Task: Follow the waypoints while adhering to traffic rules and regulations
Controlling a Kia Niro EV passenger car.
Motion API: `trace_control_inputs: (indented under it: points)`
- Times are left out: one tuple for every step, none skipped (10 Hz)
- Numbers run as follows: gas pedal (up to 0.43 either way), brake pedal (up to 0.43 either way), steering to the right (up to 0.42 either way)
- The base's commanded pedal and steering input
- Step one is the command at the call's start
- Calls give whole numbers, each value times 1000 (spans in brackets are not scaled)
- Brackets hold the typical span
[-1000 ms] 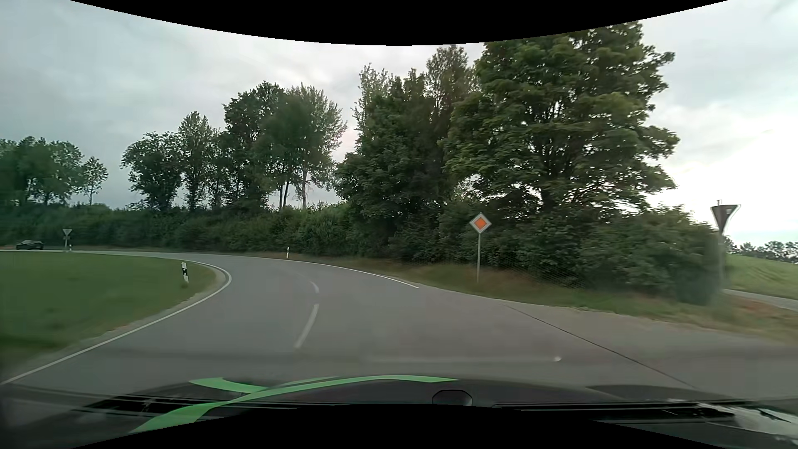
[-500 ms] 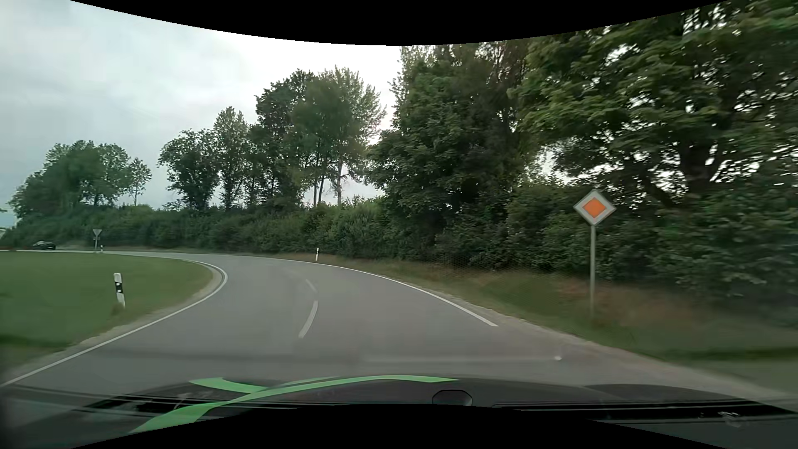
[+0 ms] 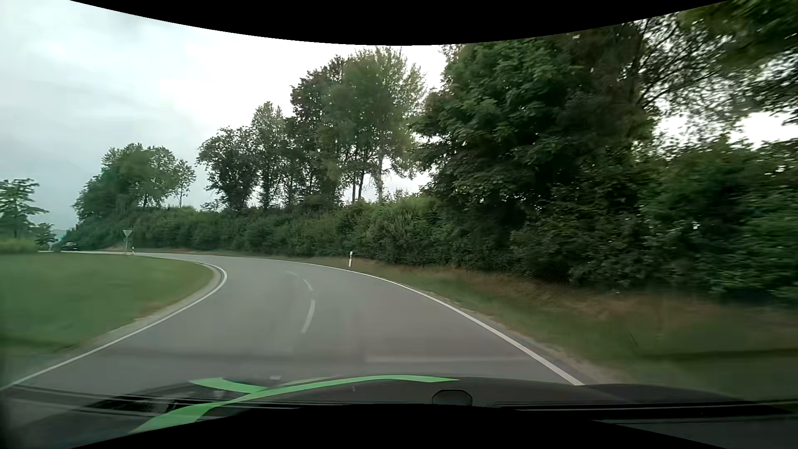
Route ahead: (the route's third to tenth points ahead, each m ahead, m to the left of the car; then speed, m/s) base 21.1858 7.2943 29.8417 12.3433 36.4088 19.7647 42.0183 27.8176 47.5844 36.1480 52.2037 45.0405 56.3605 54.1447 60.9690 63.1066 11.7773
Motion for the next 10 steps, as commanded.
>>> trace_control_inputs:
  points:
    - [220,0,-108]
    - [220,0,-108]
    - [228,0,-109]
    - [228,0,-111]
    - [228,0,-112]
    - [228,0,-112]
    - [260,0,-112]
    - [260,0,-112]
    - [260,0,-112]
    - [260,0,-112]
